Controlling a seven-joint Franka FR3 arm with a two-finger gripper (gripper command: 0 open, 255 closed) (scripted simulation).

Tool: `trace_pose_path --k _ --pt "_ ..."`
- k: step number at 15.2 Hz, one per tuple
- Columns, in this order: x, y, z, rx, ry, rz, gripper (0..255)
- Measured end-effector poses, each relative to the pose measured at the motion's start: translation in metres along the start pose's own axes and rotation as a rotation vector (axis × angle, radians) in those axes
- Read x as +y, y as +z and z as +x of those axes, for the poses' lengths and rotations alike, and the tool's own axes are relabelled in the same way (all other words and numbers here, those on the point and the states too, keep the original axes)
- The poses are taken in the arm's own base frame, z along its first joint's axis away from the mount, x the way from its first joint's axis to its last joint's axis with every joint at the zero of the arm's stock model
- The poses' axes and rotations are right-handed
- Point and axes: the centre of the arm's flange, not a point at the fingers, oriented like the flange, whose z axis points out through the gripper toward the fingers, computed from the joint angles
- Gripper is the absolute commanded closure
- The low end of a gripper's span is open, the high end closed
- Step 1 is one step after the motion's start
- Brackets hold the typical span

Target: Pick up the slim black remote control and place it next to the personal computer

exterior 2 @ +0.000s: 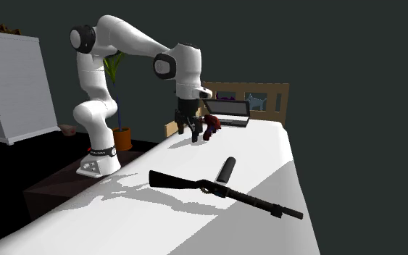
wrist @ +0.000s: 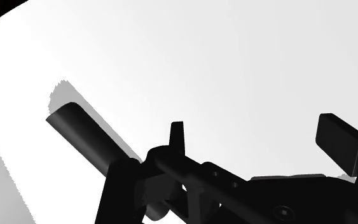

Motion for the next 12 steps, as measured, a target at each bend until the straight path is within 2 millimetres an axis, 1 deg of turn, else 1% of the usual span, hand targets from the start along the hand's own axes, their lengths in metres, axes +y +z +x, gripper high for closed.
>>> trace_pose_path --k 2,3,5,8,11,12 --pt "0.03 0.009 0.009 -0.009 -0.068 -0.002 0" --pt "0.041 0.015 0.015 -0.014 -0.104 -0.002 0" --pt "0.062 0.022 0.03 -0.023 -0.175 -0.002 0" --pt "0.095 0.039 0.052 -0.036 -0.28 -0.003 0" --pt "0.12 0.051 0.072 -0.05 -0.384 -0.003 0" --pt "0.131 0.055 0.08 -0.054 -0.419 -0.004 0"
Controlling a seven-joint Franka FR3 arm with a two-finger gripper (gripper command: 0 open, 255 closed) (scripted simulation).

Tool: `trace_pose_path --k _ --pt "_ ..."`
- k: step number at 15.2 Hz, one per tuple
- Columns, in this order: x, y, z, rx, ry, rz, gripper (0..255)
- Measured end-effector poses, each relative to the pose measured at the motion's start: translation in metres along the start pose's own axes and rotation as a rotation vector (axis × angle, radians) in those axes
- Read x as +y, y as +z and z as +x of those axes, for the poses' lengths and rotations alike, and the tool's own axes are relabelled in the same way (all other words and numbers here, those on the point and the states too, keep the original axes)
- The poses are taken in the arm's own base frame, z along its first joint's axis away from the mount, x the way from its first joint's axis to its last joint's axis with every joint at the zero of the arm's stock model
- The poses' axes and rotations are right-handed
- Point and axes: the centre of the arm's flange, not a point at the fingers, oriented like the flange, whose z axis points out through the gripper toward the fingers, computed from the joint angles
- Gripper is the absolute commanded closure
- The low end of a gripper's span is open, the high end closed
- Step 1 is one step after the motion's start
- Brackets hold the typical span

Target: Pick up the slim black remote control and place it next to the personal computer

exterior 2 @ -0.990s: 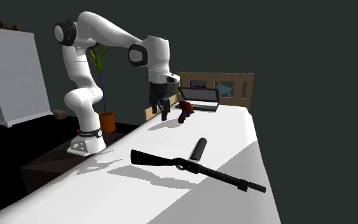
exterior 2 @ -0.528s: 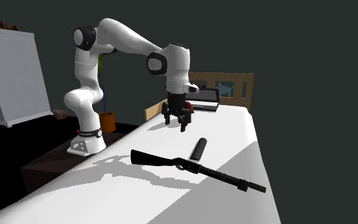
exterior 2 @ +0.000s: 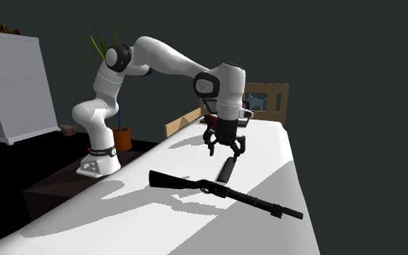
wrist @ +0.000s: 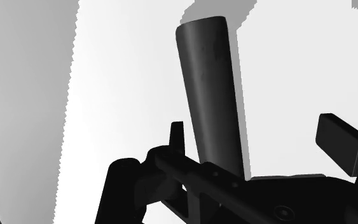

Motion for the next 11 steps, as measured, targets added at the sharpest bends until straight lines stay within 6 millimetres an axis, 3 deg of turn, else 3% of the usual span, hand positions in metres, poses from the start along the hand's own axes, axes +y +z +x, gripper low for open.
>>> trace_pose_path --k 3,8,11 --pt "0.014 0.016 0.008 -0.005 -0.045 0.0 0" --pt "0.018 0.044 0.008 -0.005 -0.052 0.0 0" --pt "0.017 0.049 0.008 -0.005 -0.052 0.0 0"
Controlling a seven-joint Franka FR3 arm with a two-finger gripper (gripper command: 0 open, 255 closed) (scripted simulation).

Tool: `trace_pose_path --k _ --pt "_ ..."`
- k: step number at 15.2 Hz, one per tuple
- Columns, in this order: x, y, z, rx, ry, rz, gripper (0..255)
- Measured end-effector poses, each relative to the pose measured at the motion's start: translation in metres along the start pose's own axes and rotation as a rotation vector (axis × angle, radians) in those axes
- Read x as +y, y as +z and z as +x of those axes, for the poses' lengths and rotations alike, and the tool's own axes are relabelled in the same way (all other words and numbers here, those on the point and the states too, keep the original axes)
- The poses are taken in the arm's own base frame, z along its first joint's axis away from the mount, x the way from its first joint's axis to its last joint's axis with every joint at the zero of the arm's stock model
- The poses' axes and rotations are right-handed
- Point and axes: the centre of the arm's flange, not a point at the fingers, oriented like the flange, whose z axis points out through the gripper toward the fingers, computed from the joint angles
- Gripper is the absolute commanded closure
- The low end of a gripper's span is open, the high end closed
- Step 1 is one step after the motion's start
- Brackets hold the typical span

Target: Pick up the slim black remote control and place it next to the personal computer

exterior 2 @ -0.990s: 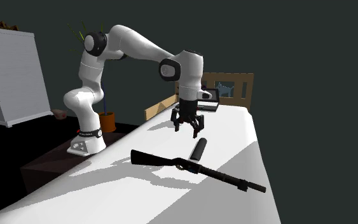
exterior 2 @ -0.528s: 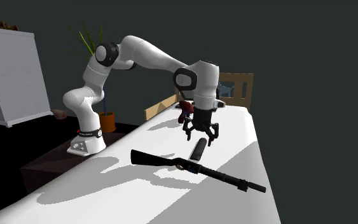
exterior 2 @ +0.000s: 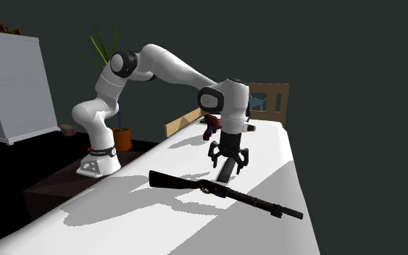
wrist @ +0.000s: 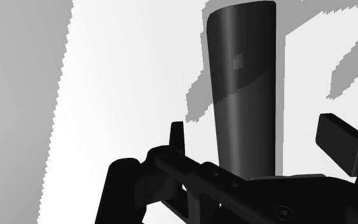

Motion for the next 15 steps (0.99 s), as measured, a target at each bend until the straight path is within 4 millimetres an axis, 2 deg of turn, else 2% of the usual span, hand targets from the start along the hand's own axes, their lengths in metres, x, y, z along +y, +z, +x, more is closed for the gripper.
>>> trace_pose_path --k 4,5,15 --pt "-0.0001 0.0005 0.0001 0.0 0.0 0.0 0" --pt "-0.0001 0.0005 0.0001 0.0 0.0 0.0 255" --pt "0.0 -0.0014 0.0 0.0 0.0 -0.004 255"
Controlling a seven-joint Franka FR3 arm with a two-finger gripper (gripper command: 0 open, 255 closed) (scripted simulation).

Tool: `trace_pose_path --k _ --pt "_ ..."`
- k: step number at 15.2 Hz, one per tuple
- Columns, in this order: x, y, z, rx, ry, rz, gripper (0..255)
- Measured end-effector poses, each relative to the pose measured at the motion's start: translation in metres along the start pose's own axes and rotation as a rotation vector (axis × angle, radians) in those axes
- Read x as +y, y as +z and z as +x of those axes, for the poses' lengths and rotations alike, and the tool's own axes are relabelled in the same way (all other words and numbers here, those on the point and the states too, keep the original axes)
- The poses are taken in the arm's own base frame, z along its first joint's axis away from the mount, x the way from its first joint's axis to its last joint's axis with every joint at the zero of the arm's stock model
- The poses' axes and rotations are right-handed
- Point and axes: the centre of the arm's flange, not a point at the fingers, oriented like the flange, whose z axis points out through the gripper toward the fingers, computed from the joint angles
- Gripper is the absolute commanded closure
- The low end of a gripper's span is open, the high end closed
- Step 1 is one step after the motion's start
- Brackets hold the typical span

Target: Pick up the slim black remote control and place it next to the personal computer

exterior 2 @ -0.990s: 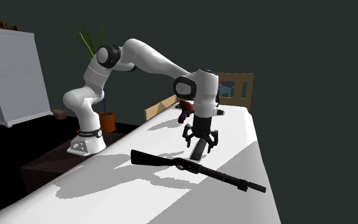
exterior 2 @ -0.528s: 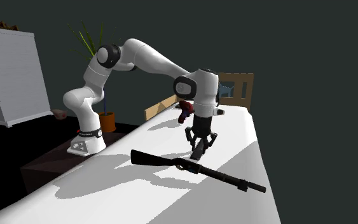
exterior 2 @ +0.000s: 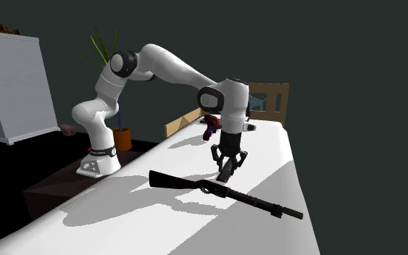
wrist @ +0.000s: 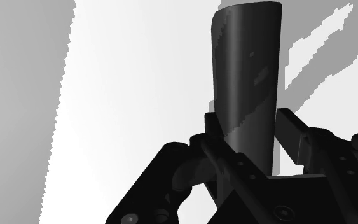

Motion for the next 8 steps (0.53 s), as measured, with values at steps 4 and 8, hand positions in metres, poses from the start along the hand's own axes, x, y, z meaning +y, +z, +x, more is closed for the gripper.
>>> trace_pose_path --k 4,8 --pt "-0.002 -0.014 0.001 0.0 0.0 0.003 255" --pt "-0.004 -0.034 -0.001 0.0 0.0 0.003 255"
